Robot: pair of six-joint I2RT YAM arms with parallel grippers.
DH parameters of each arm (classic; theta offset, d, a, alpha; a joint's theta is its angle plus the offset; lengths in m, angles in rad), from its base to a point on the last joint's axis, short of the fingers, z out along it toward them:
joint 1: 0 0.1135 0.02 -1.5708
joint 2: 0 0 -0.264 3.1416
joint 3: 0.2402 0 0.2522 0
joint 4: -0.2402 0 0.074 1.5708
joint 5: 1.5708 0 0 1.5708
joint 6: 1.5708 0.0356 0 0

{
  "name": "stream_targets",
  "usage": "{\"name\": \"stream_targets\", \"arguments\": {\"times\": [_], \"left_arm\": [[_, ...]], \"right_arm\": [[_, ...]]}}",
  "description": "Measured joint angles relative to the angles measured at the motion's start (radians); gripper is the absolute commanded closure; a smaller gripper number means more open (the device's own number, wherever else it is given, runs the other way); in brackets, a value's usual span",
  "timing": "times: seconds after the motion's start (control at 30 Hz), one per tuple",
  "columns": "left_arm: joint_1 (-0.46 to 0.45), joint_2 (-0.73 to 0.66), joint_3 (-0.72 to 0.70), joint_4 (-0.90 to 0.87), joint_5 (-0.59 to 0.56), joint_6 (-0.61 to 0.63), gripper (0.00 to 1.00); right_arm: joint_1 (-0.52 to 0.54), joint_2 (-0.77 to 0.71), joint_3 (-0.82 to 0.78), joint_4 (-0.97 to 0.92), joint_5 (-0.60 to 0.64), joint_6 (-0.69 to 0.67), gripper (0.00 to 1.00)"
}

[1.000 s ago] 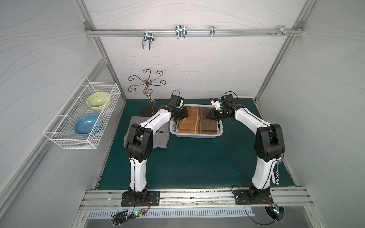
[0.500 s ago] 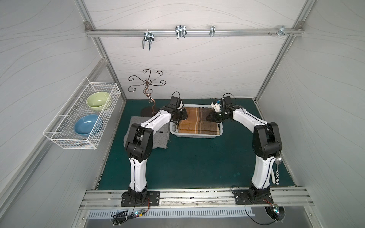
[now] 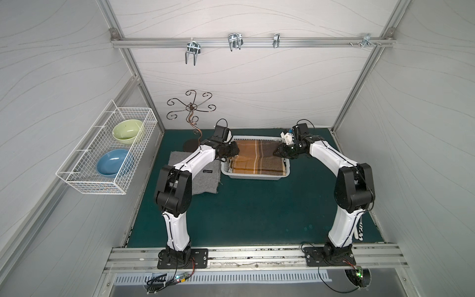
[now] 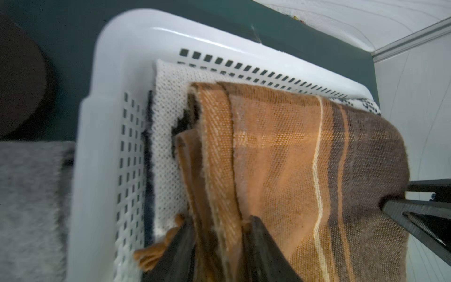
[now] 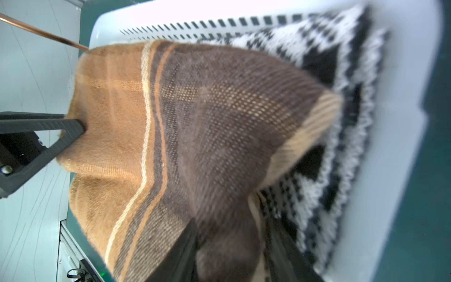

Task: Put the folded scarf in the basket
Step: Place the scarf in the basket, then move the scarf to the center of the board.

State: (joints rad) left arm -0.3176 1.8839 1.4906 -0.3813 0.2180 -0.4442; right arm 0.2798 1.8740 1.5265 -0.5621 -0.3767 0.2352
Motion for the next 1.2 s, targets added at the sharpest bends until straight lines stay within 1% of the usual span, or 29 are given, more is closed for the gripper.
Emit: {"name": "stream_targets", "arguments": {"times": [0.13,0.33,0.43,0.53,0.63,0.73,0.83,0.9,1.0,1.2], "left_arm": [[0.026,-0.086,-0.089,-0.006,-0.020,0.005,0.59],[0.058,-0.294,-0.281,0.005,-0.084,0.016,0.59],[0.085,-0.339,-0.340,0.023,-0.096,0.014,0.59],[0.126,-0.329,-0.377,0.047,-0.114,0.010,0.61],[0.154,-0.290,-0.386,0.065,-0.145,0.011,0.61],[0.163,-0.243,-0.391,0.085,-0.170,0.005,0.62],[0.164,-0.225,-0.400,0.094,-0.223,0.005,0.63],[0.167,-0.197,-0.381,0.092,-0.265,0.007,0.64],[0.181,-0.127,-0.327,0.089,-0.293,0.005,0.66],[0.204,-0.053,-0.312,0.092,-0.291,-0.012,0.70]], "right_arm": [[-0.019,-0.050,-0.049,-0.001,0.001,0.002,0.52],[-0.040,-0.179,-0.180,0.015,-0.039,0.035,0.51],[-0.044,-0.244,-0.224,0.019,-0.051,0.046,0.51],[-0.044,-0.292,-0.246,0.026,-0.057,0.050,0.51],[-0.044,-0.353,-0.298,0.042,-0.069,0.058,0.52],[-0.044,-0.425,-0.361,0.049,-0.080,0.067,0.52],[-0.043,-0.486,-0.405,0.055,-0.090,0.075,0.53],[-0.038,-0.524,-0.431,0.061,-0.098,0.082,0.54],[-0.022,-0.570,-0.463,0.068,-0.100,0.090,0.55],[0.044,-0.621,-0.505,0.076,-0.090,0.091,0.56]]}}
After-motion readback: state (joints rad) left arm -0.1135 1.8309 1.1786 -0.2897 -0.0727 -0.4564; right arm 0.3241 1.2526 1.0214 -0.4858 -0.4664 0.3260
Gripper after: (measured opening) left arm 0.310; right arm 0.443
